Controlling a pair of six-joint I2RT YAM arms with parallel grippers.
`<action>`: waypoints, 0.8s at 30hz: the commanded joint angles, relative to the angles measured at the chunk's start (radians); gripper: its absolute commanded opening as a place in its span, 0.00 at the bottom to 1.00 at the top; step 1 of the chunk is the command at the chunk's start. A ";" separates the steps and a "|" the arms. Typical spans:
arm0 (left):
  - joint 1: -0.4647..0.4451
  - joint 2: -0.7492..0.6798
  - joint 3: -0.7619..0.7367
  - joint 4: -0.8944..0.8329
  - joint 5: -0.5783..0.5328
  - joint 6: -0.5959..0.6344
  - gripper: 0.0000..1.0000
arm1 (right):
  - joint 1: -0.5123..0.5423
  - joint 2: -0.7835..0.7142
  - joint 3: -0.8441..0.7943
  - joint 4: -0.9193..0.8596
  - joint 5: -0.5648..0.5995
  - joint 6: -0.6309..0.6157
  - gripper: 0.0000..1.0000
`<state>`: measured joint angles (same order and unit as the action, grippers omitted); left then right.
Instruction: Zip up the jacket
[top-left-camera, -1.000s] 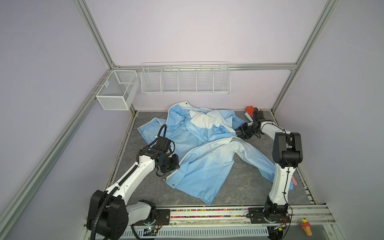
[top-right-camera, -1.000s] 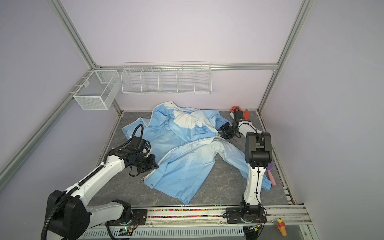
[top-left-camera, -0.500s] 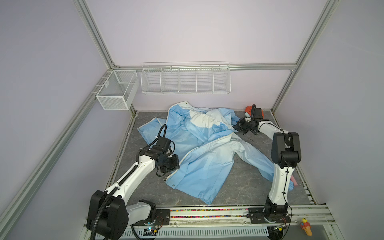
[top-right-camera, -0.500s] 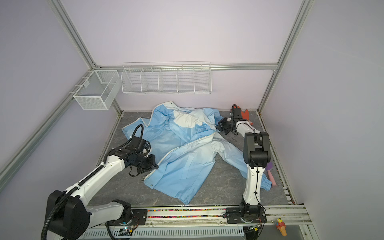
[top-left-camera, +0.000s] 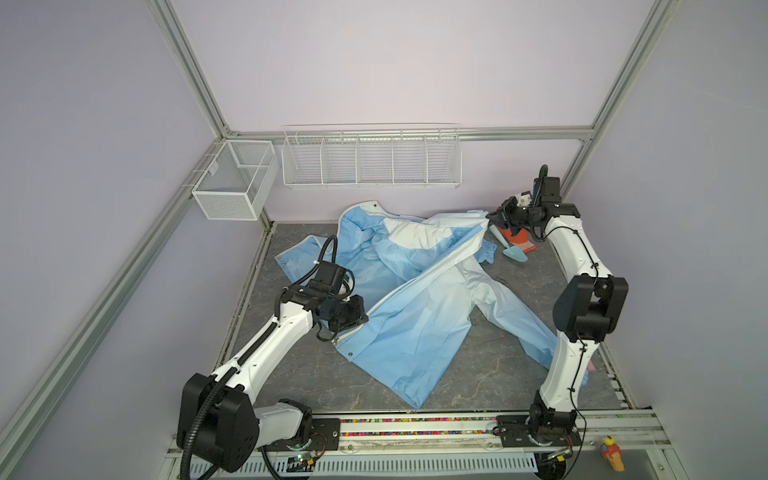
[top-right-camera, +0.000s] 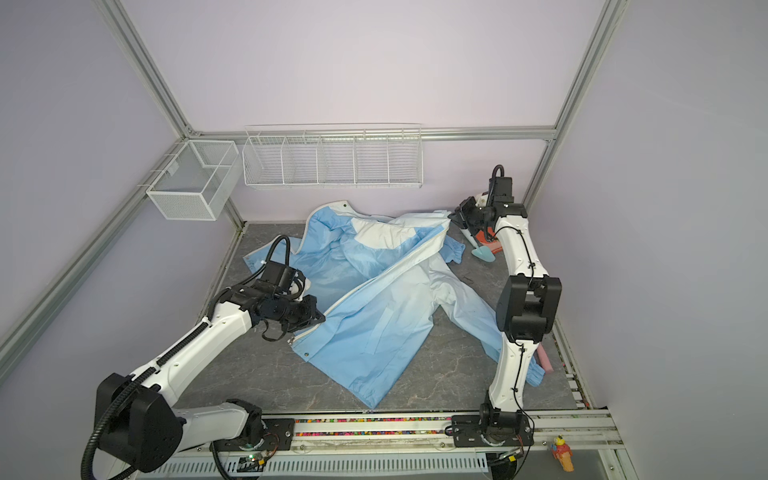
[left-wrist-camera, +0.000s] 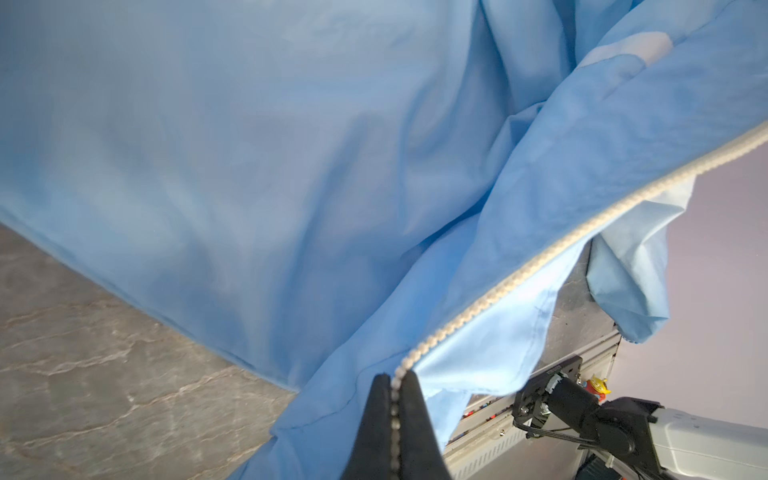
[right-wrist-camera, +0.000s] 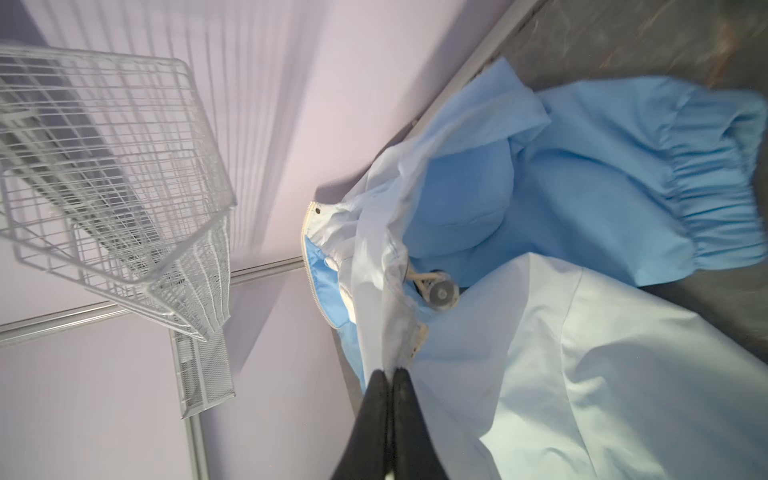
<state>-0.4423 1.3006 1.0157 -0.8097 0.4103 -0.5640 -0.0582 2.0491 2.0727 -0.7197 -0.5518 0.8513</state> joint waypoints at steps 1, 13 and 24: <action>-0.077 0.062 0.077 0.004 0.032 0.000 0.00 | -0.037 -0.063 0.114 -0.219 0.165 -0.134 0.08; -0.114 0.134 0.001 0.104 0.107 -0.047 0.00 | 0.090 0.273 0.573 -0.535 0.390 -0.186 0.07; 0.045 0.362 0.105 0.029 -0.096 -0.021 0.19 | 0.187 0.413 0.550 -0.328 0.216 -0.143 0.62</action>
<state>-0.4175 1.6497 1.0321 -0.7395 0.4061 -0.5995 0.1345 2.5423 2.6114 -1.0977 -0.2821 0.7242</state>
